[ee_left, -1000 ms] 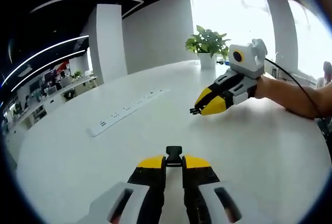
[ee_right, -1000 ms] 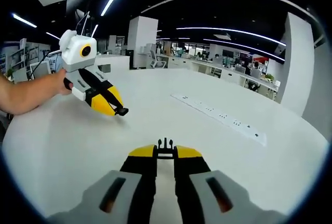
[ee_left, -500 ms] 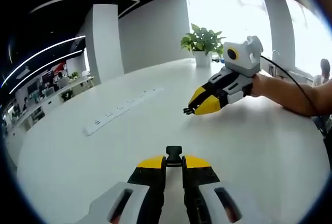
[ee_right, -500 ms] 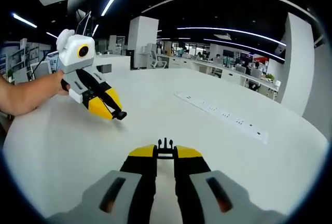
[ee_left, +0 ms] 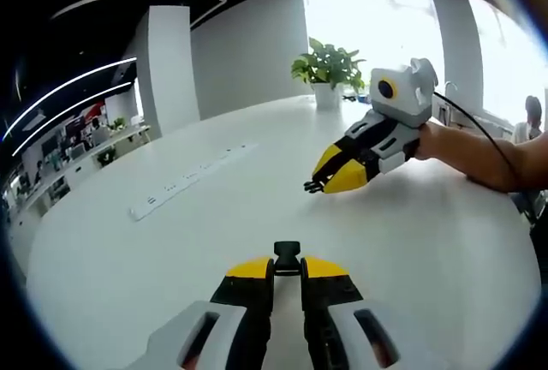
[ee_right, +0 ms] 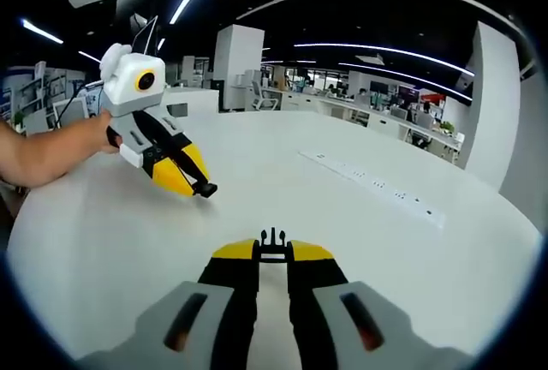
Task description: Snap the two parts of the plastic buckle together until the buckle closes and remains connected.
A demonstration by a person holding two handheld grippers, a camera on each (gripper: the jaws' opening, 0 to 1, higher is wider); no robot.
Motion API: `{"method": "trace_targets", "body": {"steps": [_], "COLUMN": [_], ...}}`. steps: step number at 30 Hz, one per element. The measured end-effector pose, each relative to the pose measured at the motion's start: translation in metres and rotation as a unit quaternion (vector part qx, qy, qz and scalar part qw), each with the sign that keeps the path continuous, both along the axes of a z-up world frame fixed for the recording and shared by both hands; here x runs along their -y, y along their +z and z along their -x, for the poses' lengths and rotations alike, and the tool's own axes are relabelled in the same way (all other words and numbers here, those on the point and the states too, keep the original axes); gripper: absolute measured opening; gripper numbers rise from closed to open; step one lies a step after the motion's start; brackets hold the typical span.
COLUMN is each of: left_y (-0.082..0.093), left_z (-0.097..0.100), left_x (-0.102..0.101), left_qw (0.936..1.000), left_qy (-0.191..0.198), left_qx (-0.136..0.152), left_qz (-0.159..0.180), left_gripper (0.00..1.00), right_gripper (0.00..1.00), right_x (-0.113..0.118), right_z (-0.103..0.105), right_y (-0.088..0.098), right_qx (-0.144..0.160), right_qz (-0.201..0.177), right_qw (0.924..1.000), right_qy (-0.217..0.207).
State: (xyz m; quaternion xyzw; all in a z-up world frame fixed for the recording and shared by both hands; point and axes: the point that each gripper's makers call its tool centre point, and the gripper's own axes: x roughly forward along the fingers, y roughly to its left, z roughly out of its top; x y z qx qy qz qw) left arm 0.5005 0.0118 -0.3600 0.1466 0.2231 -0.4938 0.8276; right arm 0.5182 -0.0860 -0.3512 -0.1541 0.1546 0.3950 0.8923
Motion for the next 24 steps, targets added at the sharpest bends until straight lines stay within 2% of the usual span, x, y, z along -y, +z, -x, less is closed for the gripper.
{"method": "trace_targets", "body": {"steps": [8,15,24], "left_y": [0.001,0.001,0.003], "left_z": [0.009,0.018,0.021], "left_x": [0.001,0.0,0.003], "left_qw": [1.0,0.9999,0.9999], "left_qy": [-0.005,-0.009,-0.013], "left_qx": [0.004,0.004,0.006], "left_qz": [-0.004,-0.006,-0.005], "left_gripper": [0.1,0.1,0.1], "right_gripper": [0.11,0.11,0.11], "right_x": [0.0,0.001,0.004], "right_z": [0.019,0.025,0.032], "right_y": [0.002,0.006,0.004], "right_qx": [0.003,0.008,0.009], "right_qz": [0.0,-0.002,0.003], "right_qw": [1.0,1.0,0.9999], "right_qy": [-0.002,-0.003,-0.005]}}
